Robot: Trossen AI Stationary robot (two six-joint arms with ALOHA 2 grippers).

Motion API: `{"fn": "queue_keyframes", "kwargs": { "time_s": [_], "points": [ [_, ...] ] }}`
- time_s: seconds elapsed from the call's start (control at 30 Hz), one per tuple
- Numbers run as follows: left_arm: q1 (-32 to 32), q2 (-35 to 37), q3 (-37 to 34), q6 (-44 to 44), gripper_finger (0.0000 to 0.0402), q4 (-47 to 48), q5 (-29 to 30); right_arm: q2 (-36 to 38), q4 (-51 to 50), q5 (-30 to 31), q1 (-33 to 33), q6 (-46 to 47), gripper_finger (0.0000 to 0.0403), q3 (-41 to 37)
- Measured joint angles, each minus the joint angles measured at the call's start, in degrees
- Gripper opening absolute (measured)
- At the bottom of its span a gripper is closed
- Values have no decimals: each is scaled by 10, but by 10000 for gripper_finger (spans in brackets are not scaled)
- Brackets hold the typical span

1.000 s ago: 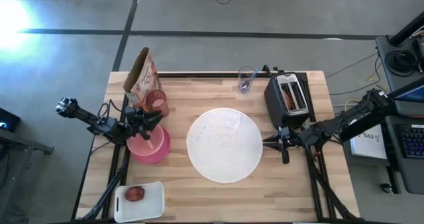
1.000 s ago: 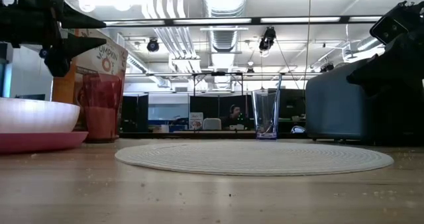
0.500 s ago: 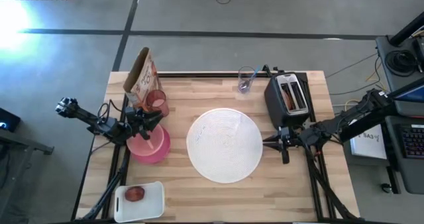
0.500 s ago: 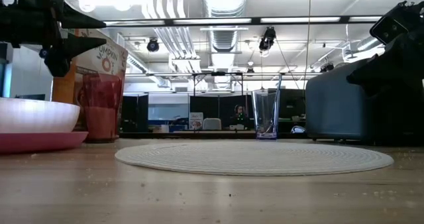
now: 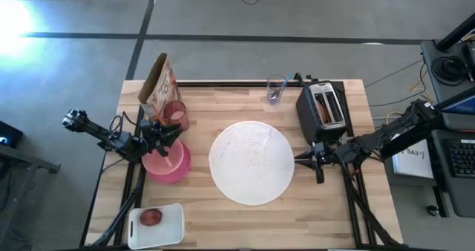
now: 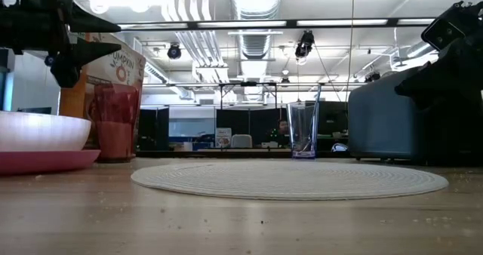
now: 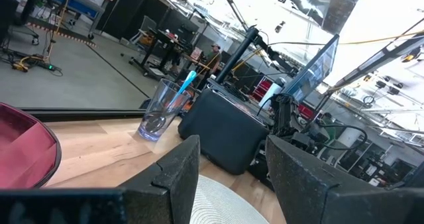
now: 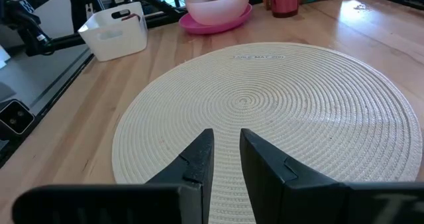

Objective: Arrange a breakfast setting

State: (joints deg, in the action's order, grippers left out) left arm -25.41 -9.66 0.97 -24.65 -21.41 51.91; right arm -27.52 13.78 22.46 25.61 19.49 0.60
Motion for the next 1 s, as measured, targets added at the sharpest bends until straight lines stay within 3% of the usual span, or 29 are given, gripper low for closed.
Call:
{"fn": "queue_keyframes", "kwargs": {
  "time_s": [0.13,0.7,1.0],
  "points": [
    [0,0,0,-26,158,0,-13,0,0,0,0,0,63,0],
    [0,-13,22,-35,158,0,-160,0,0,0,0,0,63,0],
    [0,-133,179,-48,158,208,-166,0,0,0,0,0,63,0]
  ]
}}
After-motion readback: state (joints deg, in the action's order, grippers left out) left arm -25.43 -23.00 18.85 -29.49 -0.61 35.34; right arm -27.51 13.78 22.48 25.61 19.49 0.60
